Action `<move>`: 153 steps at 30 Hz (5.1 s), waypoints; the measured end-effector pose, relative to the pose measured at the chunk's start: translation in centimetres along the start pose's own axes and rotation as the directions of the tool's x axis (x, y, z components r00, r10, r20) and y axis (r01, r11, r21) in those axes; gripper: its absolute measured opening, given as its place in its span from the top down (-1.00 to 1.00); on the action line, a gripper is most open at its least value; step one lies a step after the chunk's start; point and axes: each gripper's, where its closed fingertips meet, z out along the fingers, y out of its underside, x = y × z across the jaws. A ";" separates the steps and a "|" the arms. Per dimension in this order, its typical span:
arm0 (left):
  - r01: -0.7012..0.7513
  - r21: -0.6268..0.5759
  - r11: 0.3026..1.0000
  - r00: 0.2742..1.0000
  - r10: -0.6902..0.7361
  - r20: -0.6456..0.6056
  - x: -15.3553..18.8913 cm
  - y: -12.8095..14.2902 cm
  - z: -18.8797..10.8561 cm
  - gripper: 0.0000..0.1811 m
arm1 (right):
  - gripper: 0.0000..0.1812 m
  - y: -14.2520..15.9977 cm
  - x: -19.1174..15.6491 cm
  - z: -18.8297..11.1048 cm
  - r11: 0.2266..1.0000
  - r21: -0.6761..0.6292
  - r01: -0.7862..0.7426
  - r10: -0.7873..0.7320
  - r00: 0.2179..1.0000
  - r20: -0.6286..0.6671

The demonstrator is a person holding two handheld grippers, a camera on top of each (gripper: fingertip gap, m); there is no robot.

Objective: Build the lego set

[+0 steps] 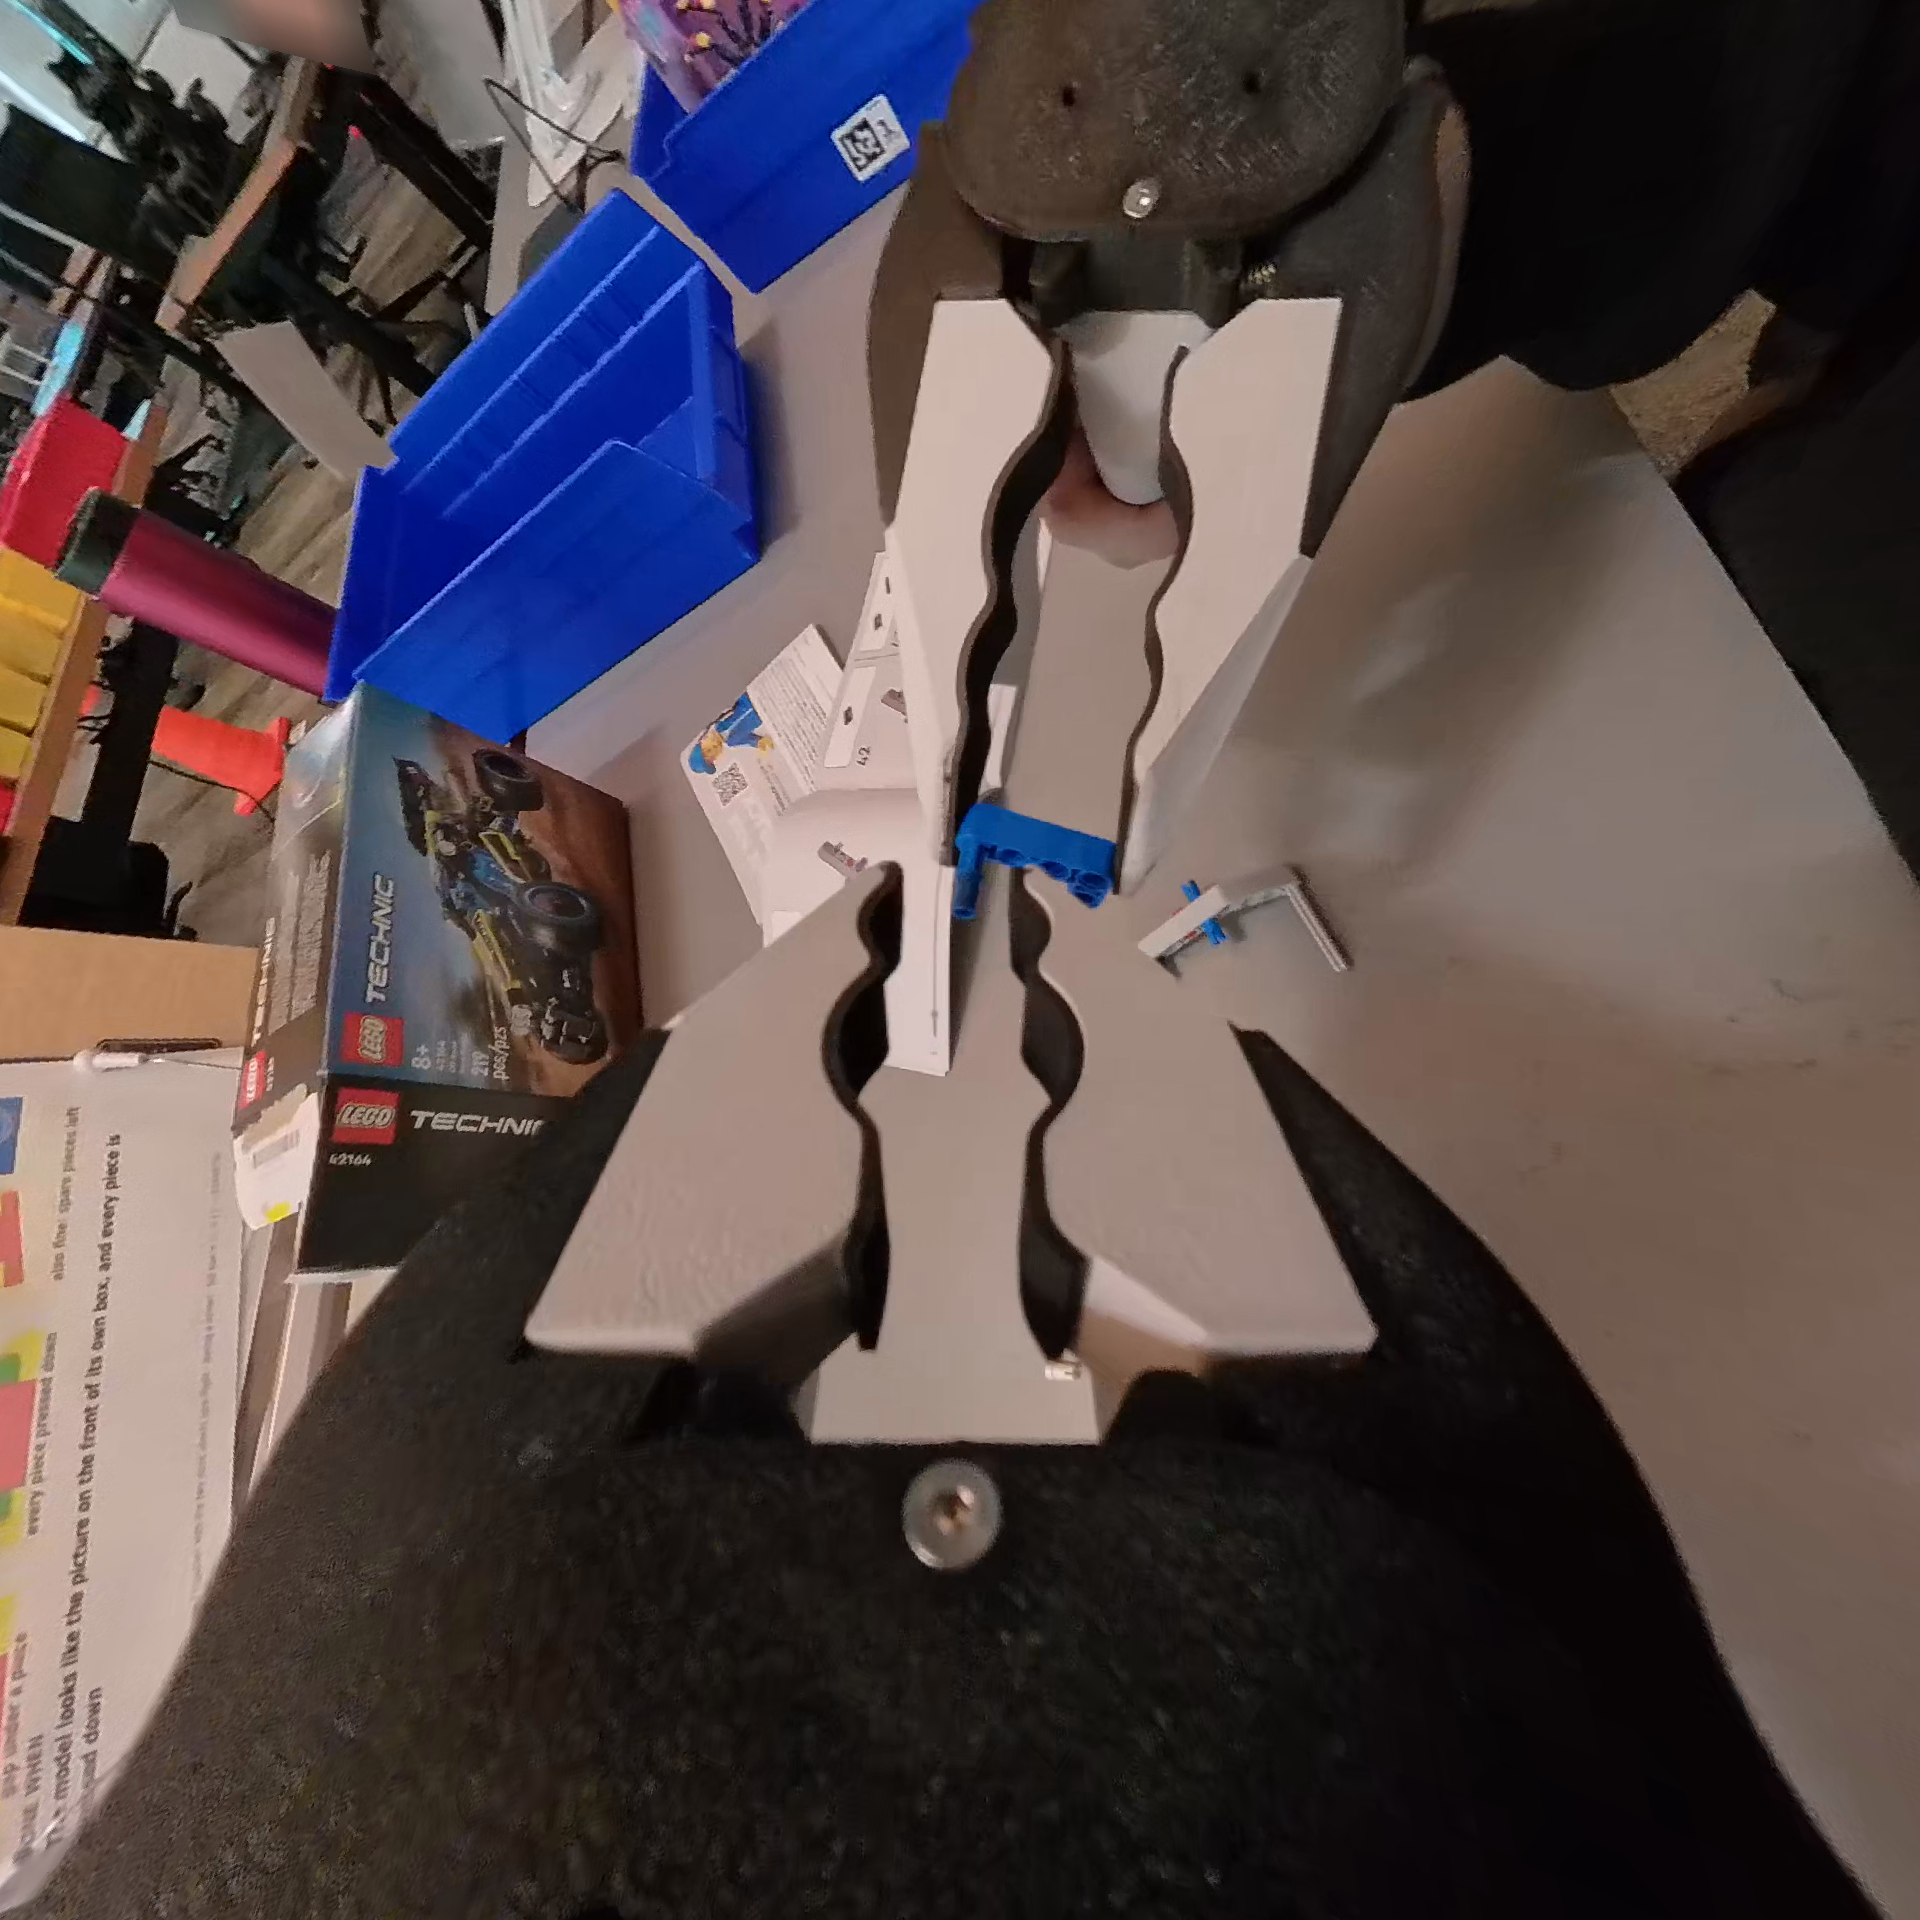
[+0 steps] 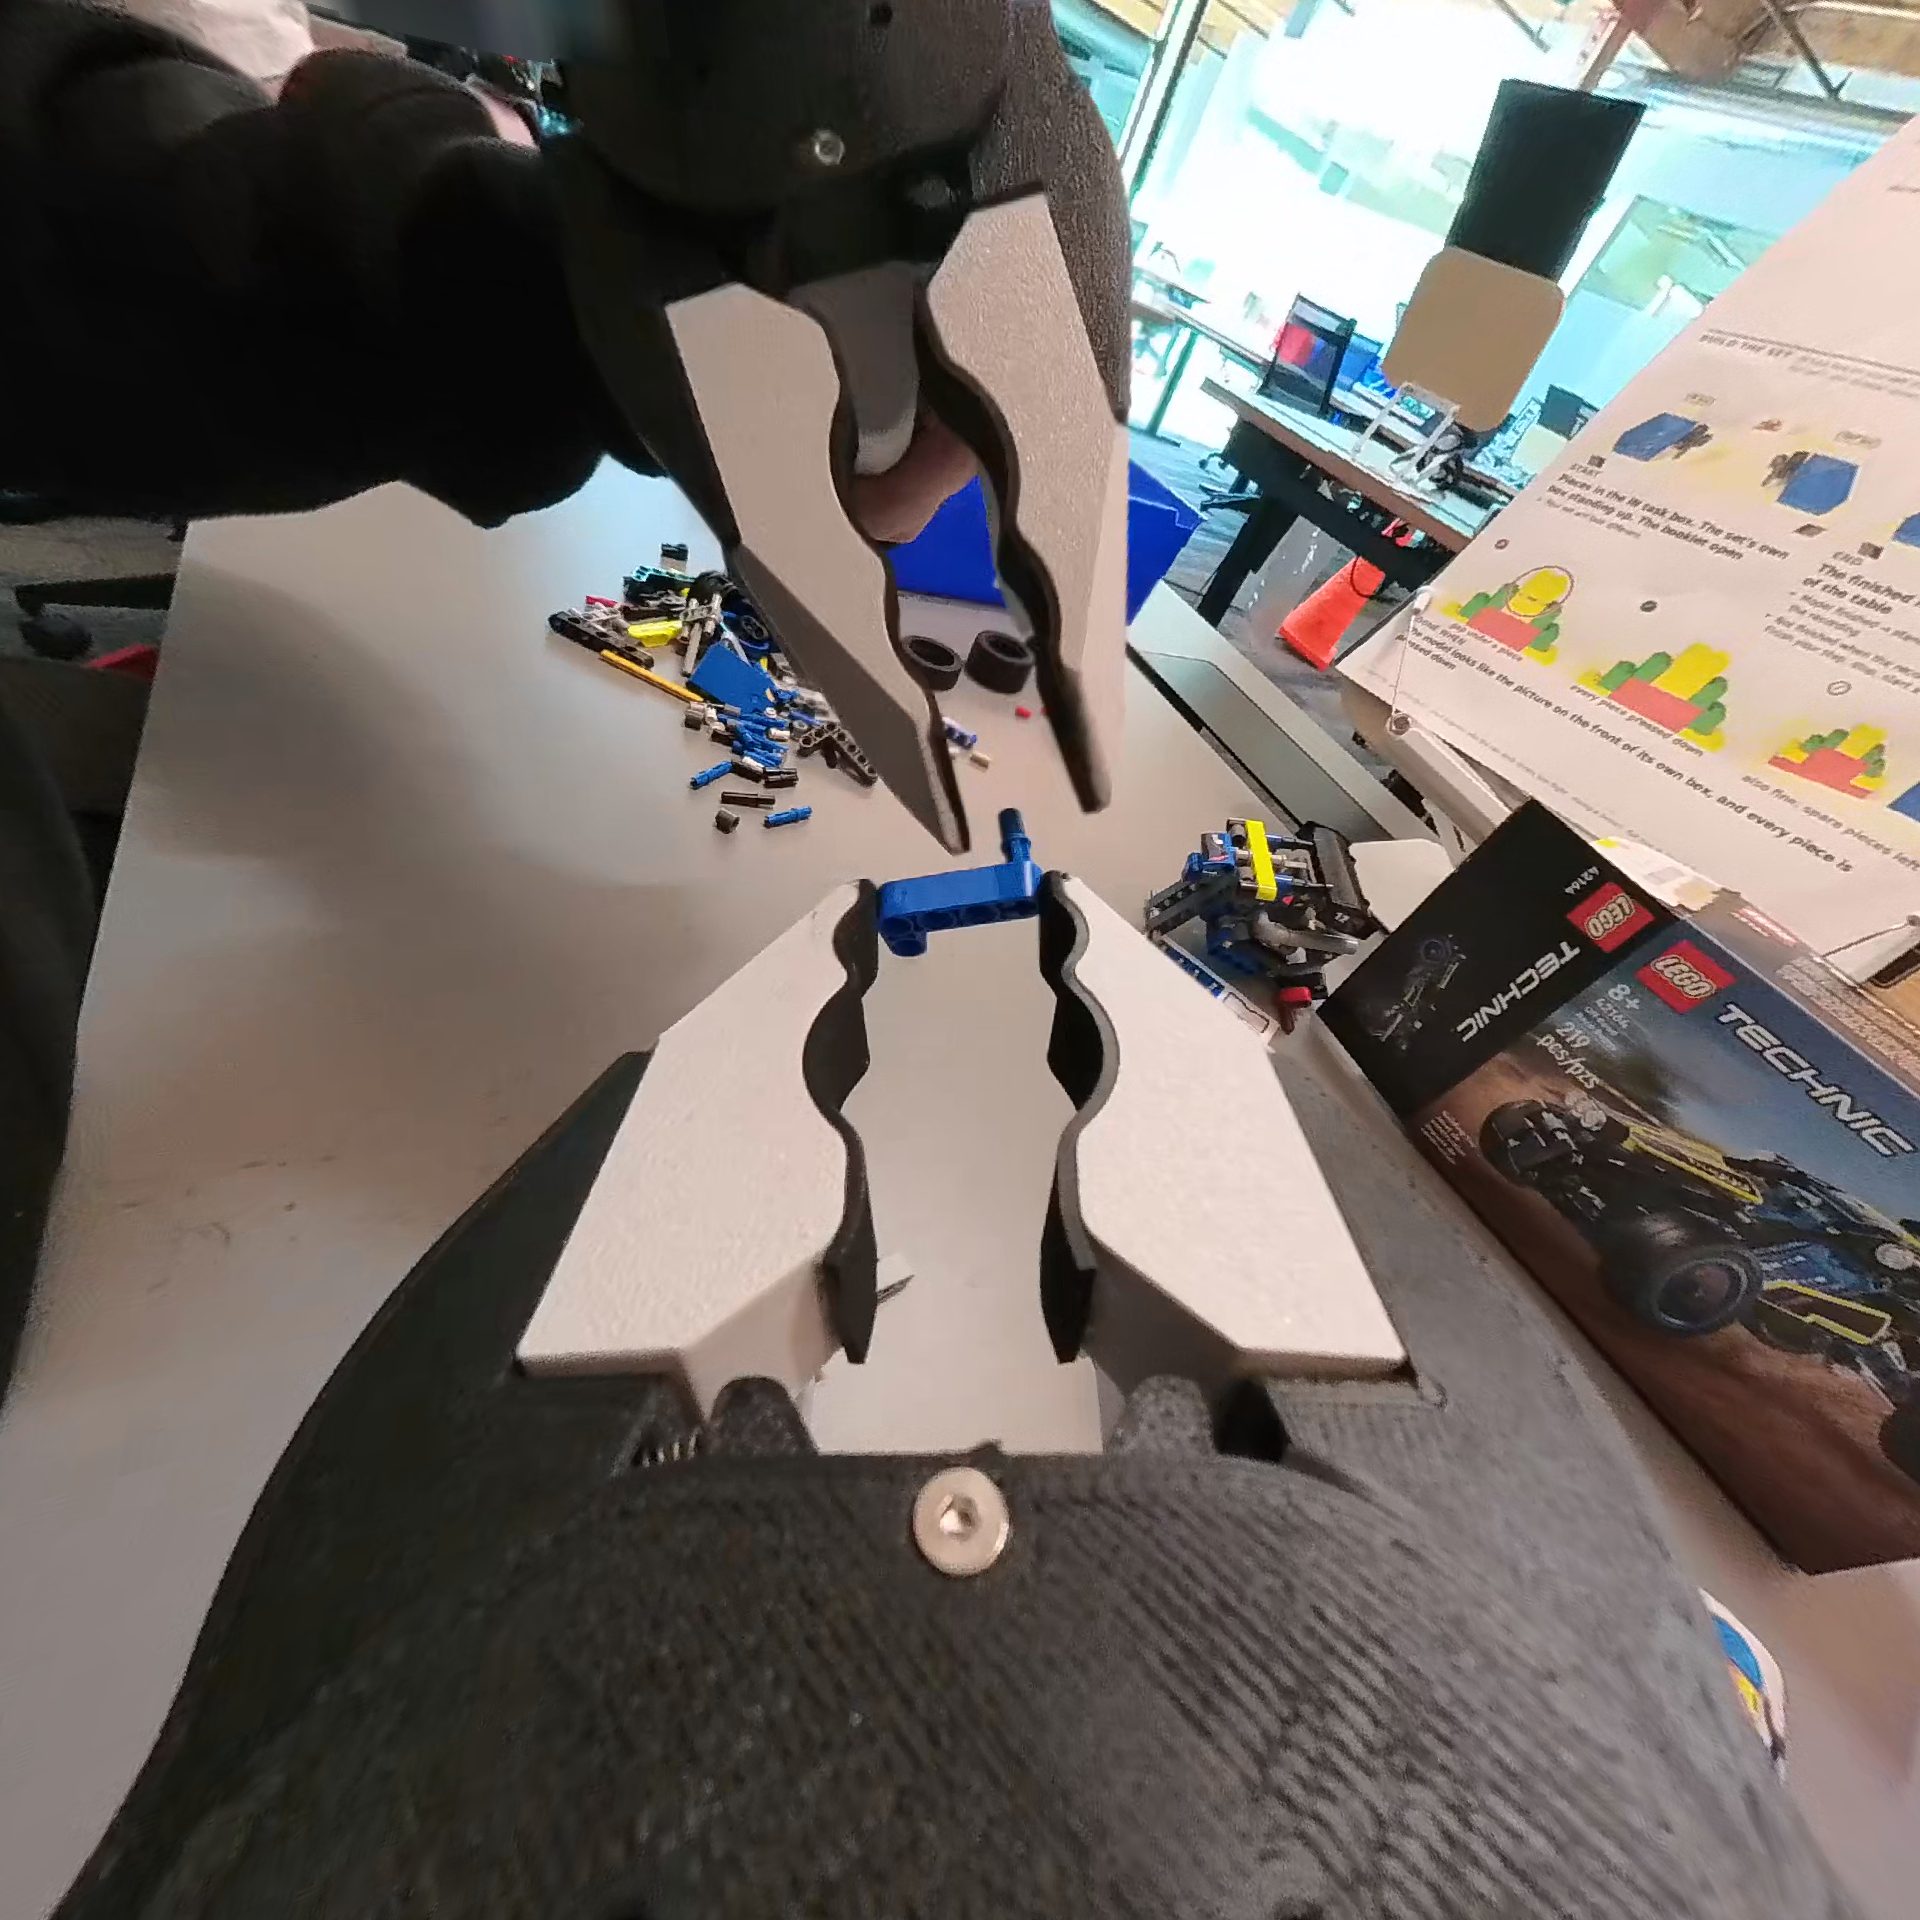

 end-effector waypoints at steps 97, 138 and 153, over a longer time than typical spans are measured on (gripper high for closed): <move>0.947 0.234 0.220 0.288 -0.904 -0.317 -1.6 2.4 1.4 0.85 | 0.72 3.6 1.4 1.2 0.969 -0.196 0.151 -0.201 0.943 -0.265; 0.941 0.147 0.304 0.334 -0.899 -0.283 1.2 2.8 2.5 0.88 | 0.94 3.4 1.1 1.8 0.956 -0.244 0.165 -0.243 0.910 -0.336; 0.773 -0.065 0.631 0.613 -0.769 -0.181 5.1 4.9 3.7 0.95 | 0.84 3.8 -0.6 -2.2 0.984 -0.145 -0.103 0.098 0.994 -0.046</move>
